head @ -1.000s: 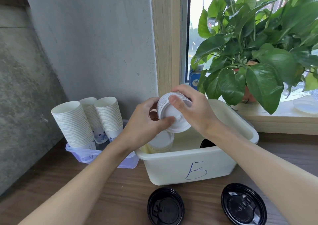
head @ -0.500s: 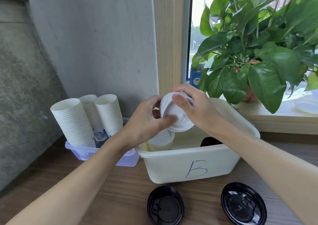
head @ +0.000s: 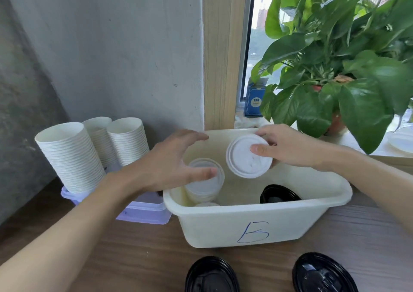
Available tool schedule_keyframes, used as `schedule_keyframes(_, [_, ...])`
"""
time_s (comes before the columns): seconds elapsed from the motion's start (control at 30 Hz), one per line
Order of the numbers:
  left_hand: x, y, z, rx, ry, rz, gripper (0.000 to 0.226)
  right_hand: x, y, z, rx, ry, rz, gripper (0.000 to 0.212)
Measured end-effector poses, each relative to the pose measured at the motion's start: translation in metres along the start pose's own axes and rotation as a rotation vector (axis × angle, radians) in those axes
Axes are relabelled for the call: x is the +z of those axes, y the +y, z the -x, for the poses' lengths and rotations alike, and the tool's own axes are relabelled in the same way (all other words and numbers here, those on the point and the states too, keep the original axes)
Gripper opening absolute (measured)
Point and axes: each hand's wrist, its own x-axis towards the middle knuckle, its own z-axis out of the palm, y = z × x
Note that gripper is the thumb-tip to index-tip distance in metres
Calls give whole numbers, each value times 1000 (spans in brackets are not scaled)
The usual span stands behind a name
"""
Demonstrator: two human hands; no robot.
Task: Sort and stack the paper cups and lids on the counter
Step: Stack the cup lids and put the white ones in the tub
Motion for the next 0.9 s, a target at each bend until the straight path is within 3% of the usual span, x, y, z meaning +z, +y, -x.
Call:
schedule_keyframes(0.1, [3, -3, -1, 20, -22, -39, 92, 5, 7, -7, 81, -45, 125, 18])
schedule_keyframes(0.4, [5, 0, -3, 28, -47, -137, 102, 22, 11, -27, 234, -245, 162, 26])
schedule_keyframes(0.53, [4, 1, -1, 25, -47, -138, 101, 28, 16, -29, 258, -215, 133, 28])
schedule_keyframes(0.63, [4, 1, -1, 21, -53, -144, 100, 30, 15, -30, 213, -190, 192, 26])
schedule_keyframes(0.77, [5, 0, -1, 28, -55, -143, 93, 29, 4, -23, 55, -1, 556, 29])
schedule_keyframes(0.83, [5, 0, 0, 32, -50, -140, 88, 31, -6, -15, -99, 98, 528, 23])
schedule_keyframes(0.9, [6, -1, 0, 39, -43, -144, 86, 37, -17, -7, -171, 15, 343, 16])
